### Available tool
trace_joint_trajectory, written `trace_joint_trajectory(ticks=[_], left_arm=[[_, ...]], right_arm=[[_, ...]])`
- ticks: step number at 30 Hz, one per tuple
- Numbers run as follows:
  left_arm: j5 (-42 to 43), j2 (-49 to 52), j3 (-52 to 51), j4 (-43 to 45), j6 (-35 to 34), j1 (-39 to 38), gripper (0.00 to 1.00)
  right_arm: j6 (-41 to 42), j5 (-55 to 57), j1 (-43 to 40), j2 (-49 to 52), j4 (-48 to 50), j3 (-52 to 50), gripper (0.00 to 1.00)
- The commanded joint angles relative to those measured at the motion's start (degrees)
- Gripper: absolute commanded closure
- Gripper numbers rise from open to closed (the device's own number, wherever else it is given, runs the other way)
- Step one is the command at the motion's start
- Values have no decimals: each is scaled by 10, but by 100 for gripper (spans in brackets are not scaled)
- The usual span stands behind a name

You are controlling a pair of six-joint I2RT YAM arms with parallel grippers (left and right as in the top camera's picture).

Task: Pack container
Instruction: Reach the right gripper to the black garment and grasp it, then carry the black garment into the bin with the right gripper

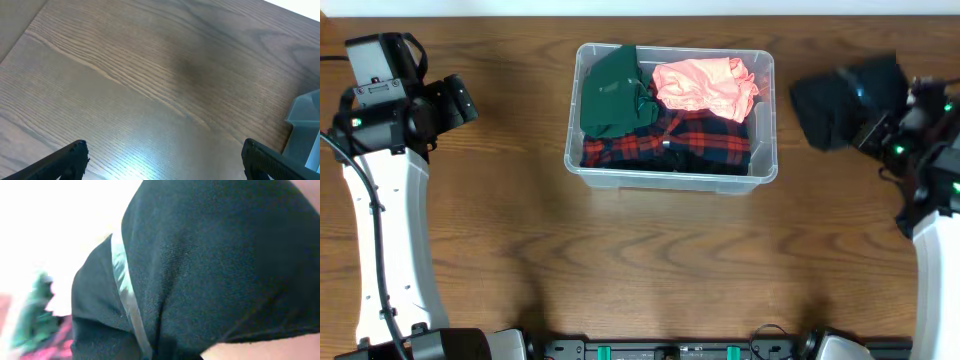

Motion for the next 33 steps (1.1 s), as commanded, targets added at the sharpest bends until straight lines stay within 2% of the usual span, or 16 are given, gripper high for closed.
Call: trace_joint_trajectory(ticks=[1, 10, 17, 24, 33], left_arm=[[-1, 2, -1, -1, -1, 1, 2], [-1, 2, -1, -1, -1, 1, 2], [-1, 2, -1, -1, -1, 1, 2], [-1, 2, -1, -1, -1, 1, 2], [-1, 2, -1, -1, -1, 1, 2]], right_arm=[[-56, -99, 58, -13, 0, 14, 99], [-76, -5, 314, 28, 65, 14, 99], [-70, 16, 440, 109, 153, 14, 99], [-68, 16, 479, 178, 207, 14, 99], [-68, 16, 481, 188, 275, 14, 99]])
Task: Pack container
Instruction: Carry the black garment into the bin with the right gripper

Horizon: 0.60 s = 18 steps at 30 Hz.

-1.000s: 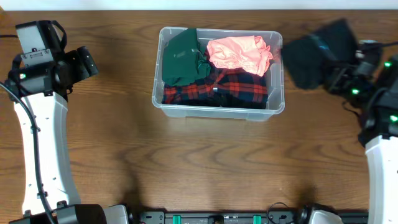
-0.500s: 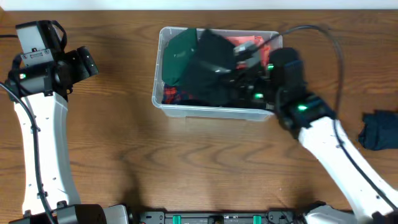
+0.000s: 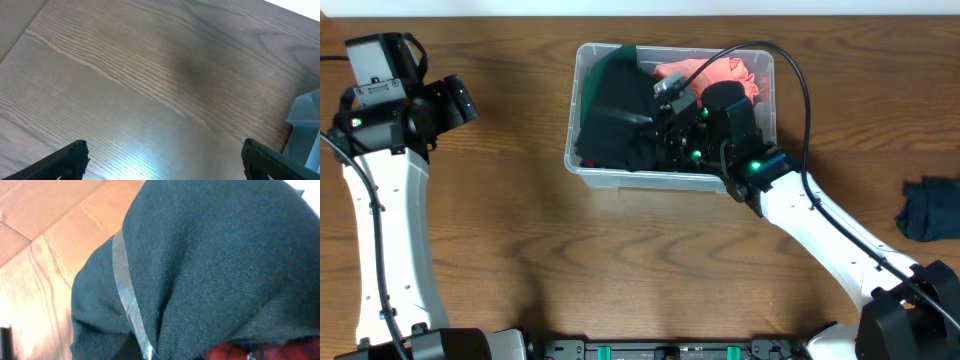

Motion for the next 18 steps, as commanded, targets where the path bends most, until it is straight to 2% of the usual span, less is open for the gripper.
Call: trace_joint_trajectory(ticks=[1, 15, 16, 17, 18], left_arm=[[-1, 2, -1, -1, -1, 1, 2], [-1, 2, -1, -1, -1, 1, 2], [-1, 2, -1, -1, -1, 1, 2], [-1, 2, -1, -1, -1, 1, 2], [-1, 2, -1, -1, -1, 1, 2]], right_arm=[[-3, -3, 3, -3, 26, 6, 99], [-40, -29, 3, 53, 36, 6, 99], [-40, -29, 3, 56, 34, 6, 91], [-46, -29, 3, 59, 31, 6, 71], [-47, -28, 3, 59, 28, 6, 42]])
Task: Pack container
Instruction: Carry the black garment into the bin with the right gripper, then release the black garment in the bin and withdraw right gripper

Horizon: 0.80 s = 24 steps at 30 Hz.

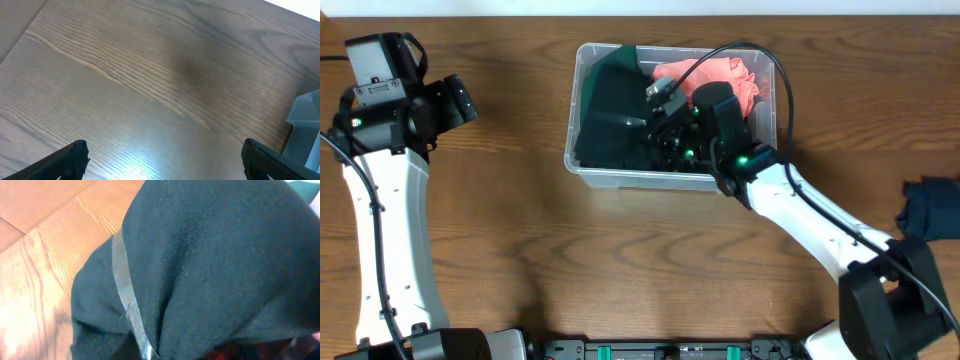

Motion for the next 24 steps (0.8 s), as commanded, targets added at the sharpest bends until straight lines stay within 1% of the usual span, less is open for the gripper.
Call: trace_joint_trajectory(ticks=[1, 2, 3, 8, 13, 16, 18, 19, 21, 22, 23, 24], left_arm=[[-1, 2, -1, -1, -1, 1, 2], [-1, 2, -1, -1, -1, 1, 2], [-1, 2, -1, -1, -1, 1, 2], [-1, 2, -1, -1, -1, 1, 2], [-1, 2, -1, -1, -1, 1, 2], [-1, 2, -1, -1, -1, 1, 2], [-1, 2, -1, -1, -1, 1, 2], [-1, 2, -1, -1, -1, 1, 2], [-1, 2, -1, -1, -1, 1, 2], [-1, 2, -1, -1, -1, 1, 2], [-1, 2, -1, -1, -1, 1, 2], [-1, 2, -1, -1, -1, 1, 2]], right_arm=[[-21, -15, 3, 1, -1, 6, 19], [-20, -15, 1, 0, -1, 6, 7], [-20, -15, -1, -1, -1, 7, 1], [-20, -13, -14, -12, -41, 44, 1], [-41, 11, -20, -21, -110, 122, 1], [-48, 15, -19, -21, -120, 162, 1], [-48, 26, -15, -21, -111, 174, 10], [-47, 35, -12, -21, -103, 174, 26], [-47, 55, -7, -17, -94, 174, 76], [-45, 61, -3, -14, -94, 174, 94], [-44, 63, 0, -9, -94, 174, 99], [-44, 62, 2, -2, -95, 174, 99]])
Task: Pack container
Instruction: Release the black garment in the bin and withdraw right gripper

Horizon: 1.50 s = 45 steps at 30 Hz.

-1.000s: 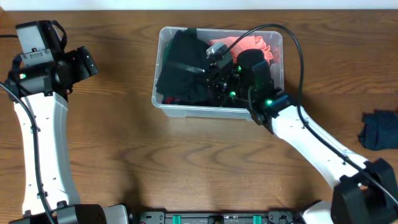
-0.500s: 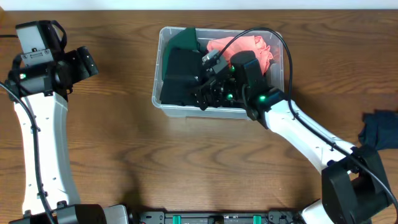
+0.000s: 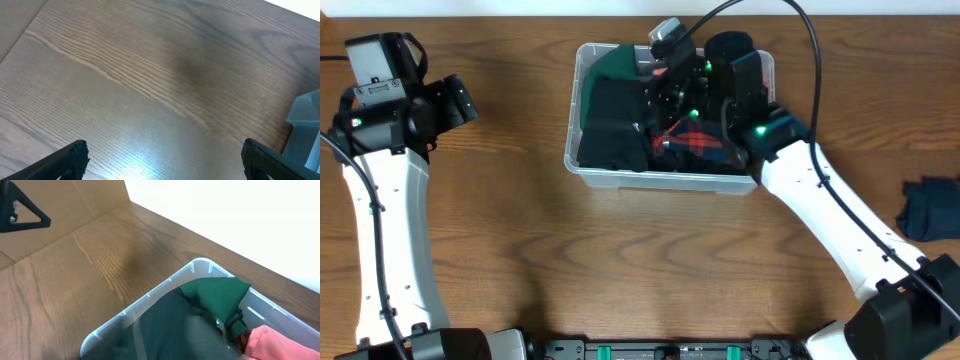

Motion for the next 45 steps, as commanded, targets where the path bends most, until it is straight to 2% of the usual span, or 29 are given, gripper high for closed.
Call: trace_joint_trajectory(ticks=[1, 19, 28, 33, 34, 35, 36, 37, 39, 41, 45], left_arm=[[-1, 2, -1, -1, -1, 1, 2], [-1, 2, -1, -1, -1, 1, 2], [-1, 2, -1, -1, -1, 1, 2], [-1, 2, -1, -1, -1, 1, 2], [-1, 2, -1, -1, -1, 1, 2], [-1, 2, -1, -1, -1, 1, 2], [-1, 2, -1, -1, -1, 1, 2], [-1, 2, -1, -1, -1, 1, 2], [-1, 2, -1, -1, -1, 1, 2], [-1, 2, -1, -1, -1, 1, 2], [-1, 2, -1, -1, -1, 1, 2]], right_arm=[[-4, 22, 14, 21, -5, 5, 99], [4, 22, 17, 287, -5, 4, 99], [3, 36, 15, 309, -31, 4, 99], [25, 28, 5, 268, -48, 12, 99], [25, 24, 2, 253, -57, 17, 91], [25, 18, -2, 233, -70, 24, 75], [25, 18, -5, 210, -85, 33, 48], [25, 18, -9, 191, -98, 42, 32], [25, 19, -17, 146, -127, 61, 12], [25, 21, -29, 103, -160, 78, 1], [44, 24, -66, 25, -218, 89, 1]])
